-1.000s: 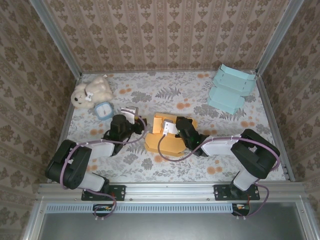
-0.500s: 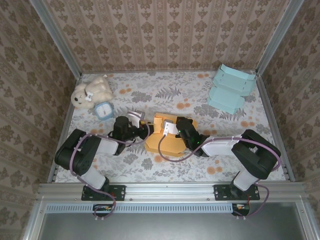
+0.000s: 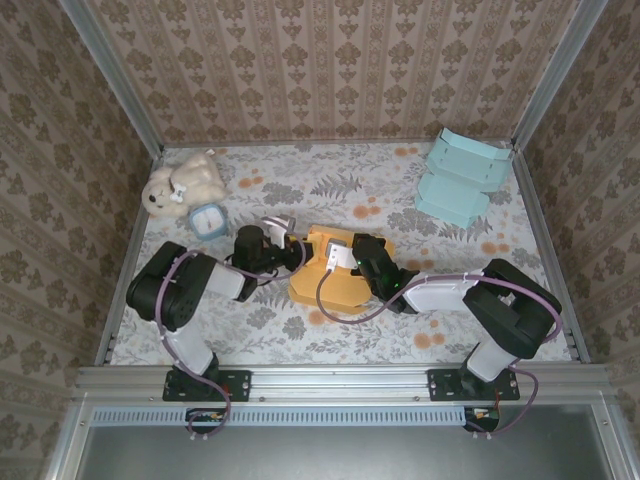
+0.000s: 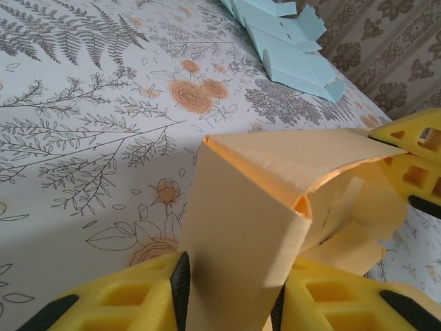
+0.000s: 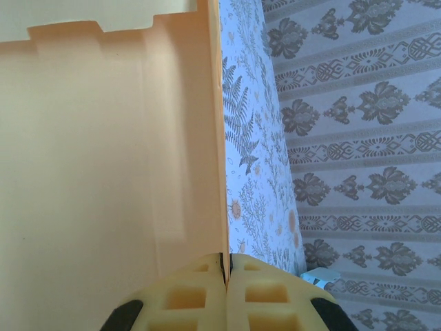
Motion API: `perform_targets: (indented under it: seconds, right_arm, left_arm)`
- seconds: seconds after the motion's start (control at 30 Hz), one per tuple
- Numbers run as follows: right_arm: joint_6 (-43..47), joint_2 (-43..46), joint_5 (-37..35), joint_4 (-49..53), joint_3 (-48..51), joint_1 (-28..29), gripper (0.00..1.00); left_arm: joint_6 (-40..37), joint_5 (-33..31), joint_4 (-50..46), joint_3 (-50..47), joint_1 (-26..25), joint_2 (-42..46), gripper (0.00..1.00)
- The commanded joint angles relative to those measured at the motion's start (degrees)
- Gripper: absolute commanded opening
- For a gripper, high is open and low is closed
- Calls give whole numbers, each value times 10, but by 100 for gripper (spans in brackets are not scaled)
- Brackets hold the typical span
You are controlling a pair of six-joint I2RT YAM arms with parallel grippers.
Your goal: Fold the paper box
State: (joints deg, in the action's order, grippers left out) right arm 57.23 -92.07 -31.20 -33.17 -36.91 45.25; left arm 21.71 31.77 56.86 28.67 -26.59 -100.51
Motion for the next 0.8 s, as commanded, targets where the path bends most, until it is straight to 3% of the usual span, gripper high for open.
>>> perform_targets:
  seconds: [0.0,0.13,0.3,0.5,0.67,0.77]
  right_arm:
    - [-3,0,19,16,10,4,0]
    - [-1,-4,19,16,9,5,0]
    - [1,-13,14,17,3,8,0]
    - [-1,-22,-10,20,-8,13,0]
    - [-6,-22,-17,24,-11,15,0]
    - [-6,-22,-24,24,-13,15,0]
  left_arm:
    - [17,0,37,15,1,-17,34]
    - [21,-44,39,15,-5,-21,25]
    - [-3,-147,-11,23,-39,-10,13]
    - [-35,-328,-77,45,-101,2,0]
    - [-71,-534,-154,84,-157,-6,0]
    - [-70,-625,-200,106,-171,-16,0]
